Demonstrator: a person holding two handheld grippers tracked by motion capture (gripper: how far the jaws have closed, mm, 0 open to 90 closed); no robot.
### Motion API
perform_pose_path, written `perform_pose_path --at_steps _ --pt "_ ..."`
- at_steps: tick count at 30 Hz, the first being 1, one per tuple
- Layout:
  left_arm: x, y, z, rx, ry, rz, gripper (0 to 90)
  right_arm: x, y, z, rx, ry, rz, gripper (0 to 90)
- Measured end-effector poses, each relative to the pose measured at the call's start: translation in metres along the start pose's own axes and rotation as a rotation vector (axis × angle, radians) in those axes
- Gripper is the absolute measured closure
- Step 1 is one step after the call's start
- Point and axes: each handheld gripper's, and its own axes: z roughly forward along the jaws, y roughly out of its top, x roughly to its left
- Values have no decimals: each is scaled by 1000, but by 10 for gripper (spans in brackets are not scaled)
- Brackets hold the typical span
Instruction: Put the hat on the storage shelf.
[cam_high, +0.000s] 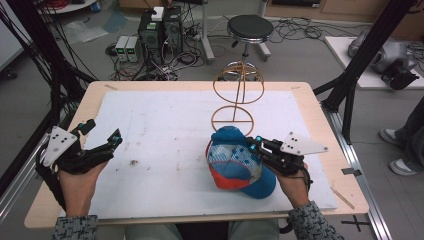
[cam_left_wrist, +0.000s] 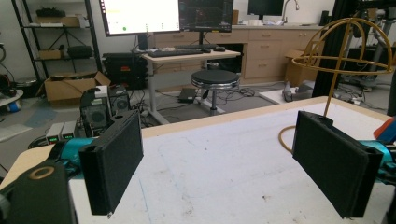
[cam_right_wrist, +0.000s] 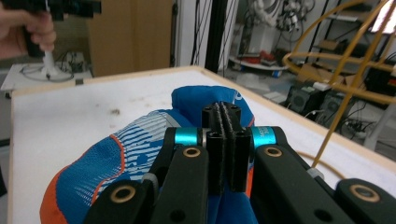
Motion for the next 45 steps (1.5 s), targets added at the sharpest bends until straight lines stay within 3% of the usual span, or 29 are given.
perform_pose_path --at_steps 7,22,24,25,26,34,45 --pt "1 1 -1 -10 1 -5 167 -5 24 -23 -102 -56 0 888" --pt "3 4 -4 -24 0 -13 167 -25 69 -46 -209 -132 -5 888" --pt "4 4 -4 -23 -1 -9 167 -30 77 -46 -230 -145 -19 888" --pt "4 4 -4 -23 0 -9 167 -33 84 -46 -228 -143 5 888" --pt "4 4 -4 -24 -1 -10 167 -37 87 -44 -247 -146 -20 888" --pt "7 6 -7 -34 2 -17 167 -58 110 -36 -271 -175 -16 888" --pt "7 6 -7 -36 2 -19 167 -90 140 -8 -279 -212 -13 887"
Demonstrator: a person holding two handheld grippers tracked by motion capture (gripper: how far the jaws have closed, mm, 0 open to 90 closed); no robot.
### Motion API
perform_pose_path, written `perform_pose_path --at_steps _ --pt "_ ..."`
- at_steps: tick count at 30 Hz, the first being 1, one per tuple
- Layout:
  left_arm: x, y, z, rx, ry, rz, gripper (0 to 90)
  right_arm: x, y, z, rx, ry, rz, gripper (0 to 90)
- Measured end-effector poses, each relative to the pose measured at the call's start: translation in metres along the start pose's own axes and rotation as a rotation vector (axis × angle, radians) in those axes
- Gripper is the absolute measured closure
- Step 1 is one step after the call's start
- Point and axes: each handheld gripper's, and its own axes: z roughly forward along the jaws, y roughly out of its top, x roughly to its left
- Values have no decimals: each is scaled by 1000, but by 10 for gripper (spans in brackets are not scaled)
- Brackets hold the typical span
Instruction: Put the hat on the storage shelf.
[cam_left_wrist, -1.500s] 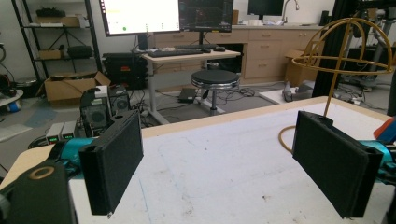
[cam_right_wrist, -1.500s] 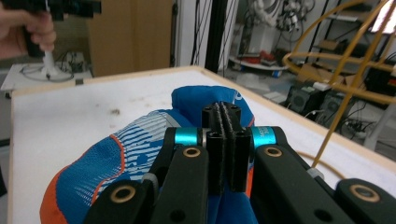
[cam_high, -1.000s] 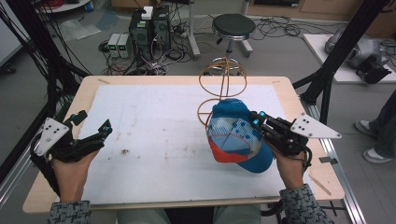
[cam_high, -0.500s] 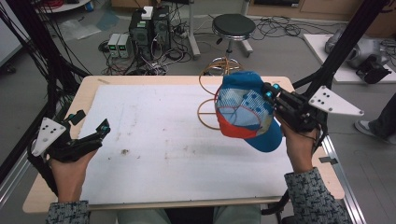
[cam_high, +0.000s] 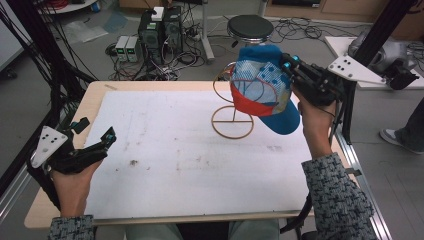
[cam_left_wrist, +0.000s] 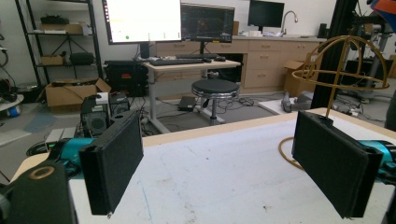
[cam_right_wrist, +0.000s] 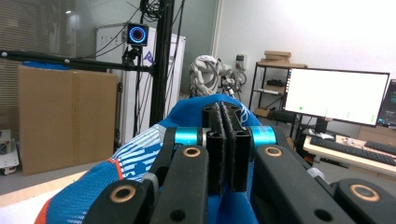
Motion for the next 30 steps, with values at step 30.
perform_pose_path --at_steps 30 --pt "6 1 -3 -17 4 -17 167 -16 -22 95 181 -1 7 887"
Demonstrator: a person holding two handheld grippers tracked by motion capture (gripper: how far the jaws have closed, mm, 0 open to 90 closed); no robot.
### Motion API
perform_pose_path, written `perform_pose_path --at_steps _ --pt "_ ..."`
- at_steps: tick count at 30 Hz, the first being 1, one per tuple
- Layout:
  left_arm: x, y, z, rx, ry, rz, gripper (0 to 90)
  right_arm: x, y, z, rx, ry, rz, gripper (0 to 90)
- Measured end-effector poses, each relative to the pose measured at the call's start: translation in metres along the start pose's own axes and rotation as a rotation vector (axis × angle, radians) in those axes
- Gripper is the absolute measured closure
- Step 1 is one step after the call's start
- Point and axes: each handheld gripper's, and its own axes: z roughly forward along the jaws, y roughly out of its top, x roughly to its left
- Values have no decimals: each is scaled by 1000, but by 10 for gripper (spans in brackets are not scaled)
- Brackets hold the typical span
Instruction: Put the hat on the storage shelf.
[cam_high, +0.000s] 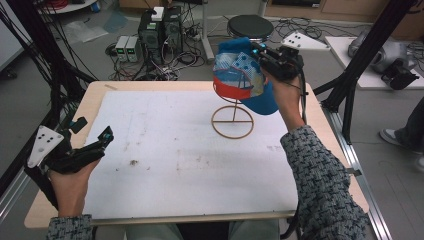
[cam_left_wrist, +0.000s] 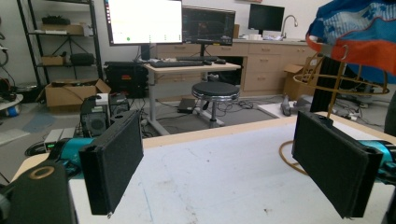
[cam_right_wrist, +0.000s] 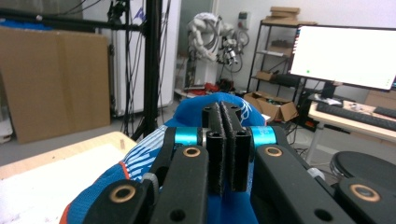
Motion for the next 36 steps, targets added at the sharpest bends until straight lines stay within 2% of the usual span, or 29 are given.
perform_pose_path --at_steps 4,10,19,23,30,36 --pt "1 1 -2 -6 5 -2 167 7 1 14 29 29 -13 887" --pt "1 1 -1 -6 2 -2 167 14 1 31 79 41 -43 887" --pt "-1 0 1 0 -4 -3 167 17 -4 41 134 33 -62 887" --pt "-1 0 1 -2 -4 -3 167 20 -7 46 161 42 -86 885" --pt "-1 1 1 -7 -5 -4 167 19 -14 55 229 7 -92 884" --pt "-1 1 2 -3 -9 -3 167 12 -17 58 257 -21 -81 884"
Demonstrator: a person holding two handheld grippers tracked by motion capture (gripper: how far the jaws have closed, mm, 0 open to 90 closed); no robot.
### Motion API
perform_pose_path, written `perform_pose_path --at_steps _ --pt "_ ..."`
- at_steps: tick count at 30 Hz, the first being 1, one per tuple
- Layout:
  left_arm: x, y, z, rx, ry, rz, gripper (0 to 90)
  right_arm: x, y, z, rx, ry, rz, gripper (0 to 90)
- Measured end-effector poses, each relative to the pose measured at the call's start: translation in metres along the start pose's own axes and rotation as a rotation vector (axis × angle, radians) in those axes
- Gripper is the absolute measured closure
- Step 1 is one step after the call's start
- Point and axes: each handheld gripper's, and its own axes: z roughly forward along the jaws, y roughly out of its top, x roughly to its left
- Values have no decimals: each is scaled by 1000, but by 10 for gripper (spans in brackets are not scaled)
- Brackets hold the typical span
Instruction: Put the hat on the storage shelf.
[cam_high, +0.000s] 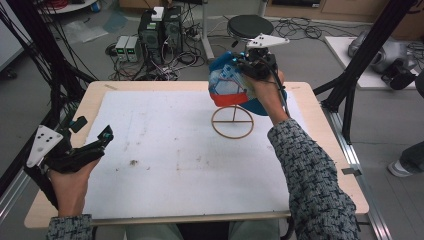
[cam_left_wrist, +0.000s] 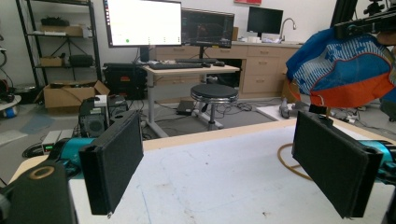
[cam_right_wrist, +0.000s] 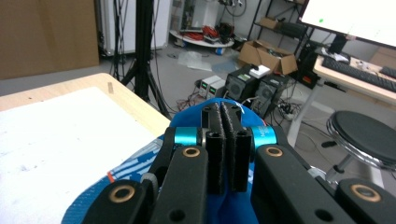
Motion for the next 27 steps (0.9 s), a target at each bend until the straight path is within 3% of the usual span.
perform_pose_path --at_steps 6,27 --pt "-1 0 1 0 -4 1 167 -4 -1 5 22 -28 5 884" --pt "-2 0 1 3 -9 4 167 -7 -3 9 74 -26 33 859"
